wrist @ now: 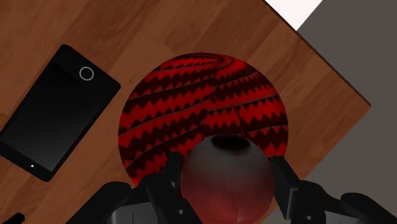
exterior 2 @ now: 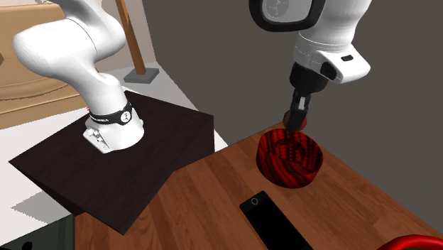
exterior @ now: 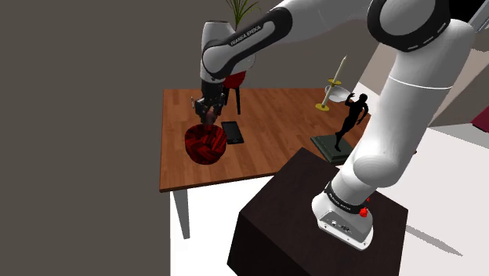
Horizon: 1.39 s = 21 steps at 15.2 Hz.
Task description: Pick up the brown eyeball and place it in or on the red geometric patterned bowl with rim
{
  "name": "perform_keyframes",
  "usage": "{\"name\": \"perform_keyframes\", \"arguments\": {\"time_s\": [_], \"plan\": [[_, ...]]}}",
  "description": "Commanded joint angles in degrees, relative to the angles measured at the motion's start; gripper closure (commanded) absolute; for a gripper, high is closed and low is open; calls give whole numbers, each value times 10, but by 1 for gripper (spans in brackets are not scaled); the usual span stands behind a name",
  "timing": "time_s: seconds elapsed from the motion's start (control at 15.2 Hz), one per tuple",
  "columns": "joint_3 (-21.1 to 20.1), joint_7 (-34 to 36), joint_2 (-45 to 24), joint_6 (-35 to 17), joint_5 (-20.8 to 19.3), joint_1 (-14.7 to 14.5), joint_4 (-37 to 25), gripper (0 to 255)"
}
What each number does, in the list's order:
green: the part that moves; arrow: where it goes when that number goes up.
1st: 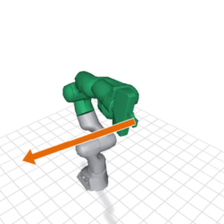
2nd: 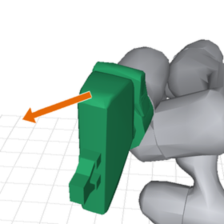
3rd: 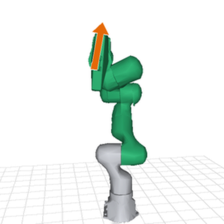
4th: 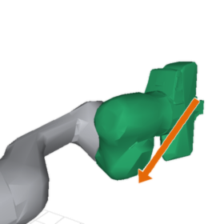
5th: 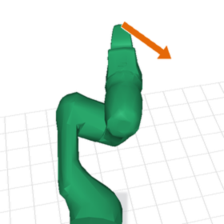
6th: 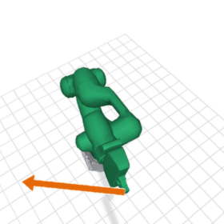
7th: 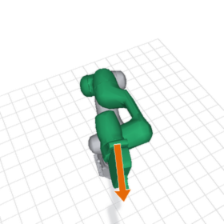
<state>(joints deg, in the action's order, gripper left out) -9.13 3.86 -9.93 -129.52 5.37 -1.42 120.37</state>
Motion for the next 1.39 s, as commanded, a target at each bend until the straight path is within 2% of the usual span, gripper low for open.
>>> {"name": "perform_keyframes", "arguments": {"time_s": [0.0,0.86,1.32], "plan": [[2,2,-30,5,-6,0,-35,255],[4,0,-92,-79,-11,-4,-13,255],[4,0,-92,-79,-11,-4,-13,255]]}}
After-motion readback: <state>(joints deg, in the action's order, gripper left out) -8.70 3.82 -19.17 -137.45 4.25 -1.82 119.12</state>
